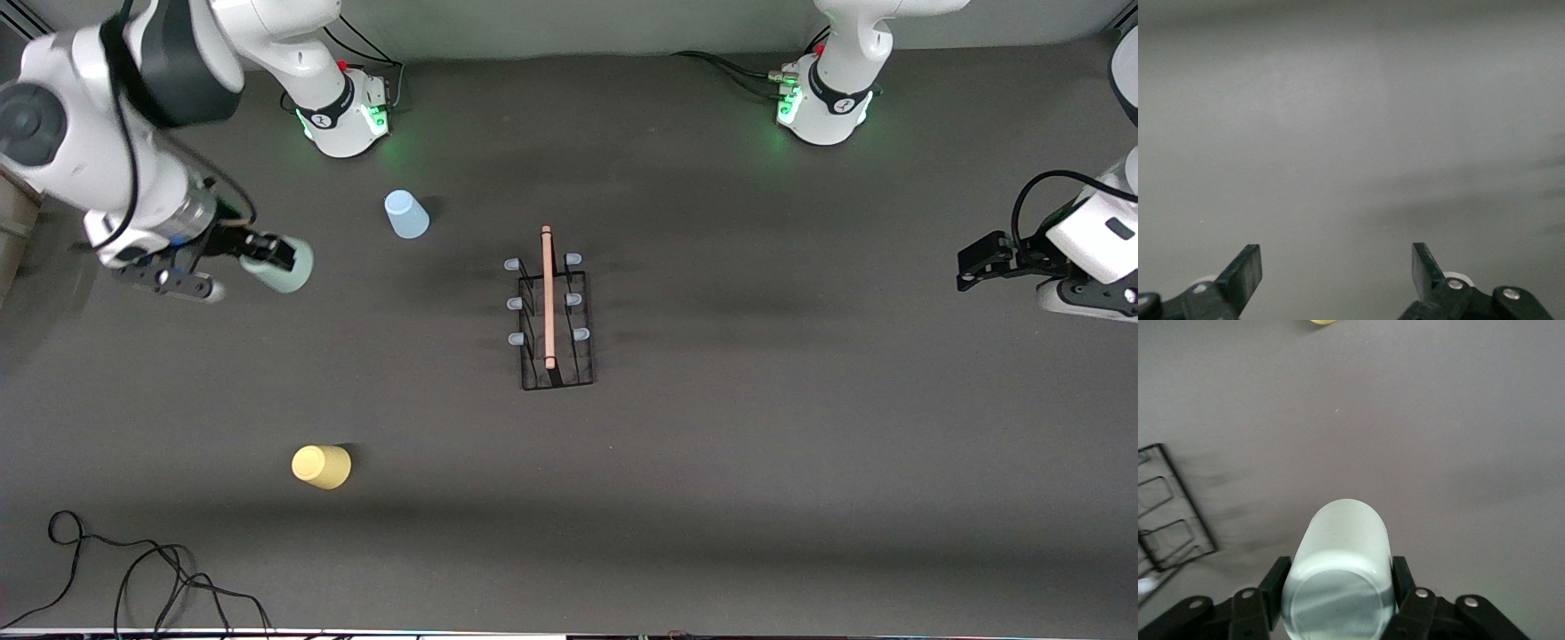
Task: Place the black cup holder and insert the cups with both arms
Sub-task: 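Carry the pale green cup with the right gripper onto a rack peg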
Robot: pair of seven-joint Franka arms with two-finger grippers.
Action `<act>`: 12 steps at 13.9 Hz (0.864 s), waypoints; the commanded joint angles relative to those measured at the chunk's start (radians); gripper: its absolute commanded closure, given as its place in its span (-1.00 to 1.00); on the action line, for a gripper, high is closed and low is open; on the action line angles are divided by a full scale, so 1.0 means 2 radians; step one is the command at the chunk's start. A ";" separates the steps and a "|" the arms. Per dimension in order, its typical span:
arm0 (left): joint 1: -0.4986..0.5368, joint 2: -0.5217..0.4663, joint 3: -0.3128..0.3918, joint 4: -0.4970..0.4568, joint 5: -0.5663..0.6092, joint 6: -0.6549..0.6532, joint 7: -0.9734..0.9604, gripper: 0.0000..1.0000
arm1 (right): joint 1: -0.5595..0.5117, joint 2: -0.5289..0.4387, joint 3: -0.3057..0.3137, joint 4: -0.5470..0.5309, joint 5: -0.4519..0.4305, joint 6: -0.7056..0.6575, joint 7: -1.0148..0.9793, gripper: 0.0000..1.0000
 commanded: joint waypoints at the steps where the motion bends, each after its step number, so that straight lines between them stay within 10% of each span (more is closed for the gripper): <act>1: -0.002 -0.014 -0.003 -0.019 0.024 0.007 -0.006 -1.00 | 0.078 0.008 -0.001 0.022 0.036 -0.009 0.167 0.90; 6: 0.008 -0.014 -0.001 -0.015 -0.012 0.008 -0.006 -1.00 | 0.205 0.060 -0.001 0.024 0.055 0.093 0.422 0.90; 12: 0.004 -0.012 -0.002 -0.017 -0.013 0.007 -0.006 -1.00 | 0.230 0.118 -0.001 0.019 0.039 0.164 0.462 0.90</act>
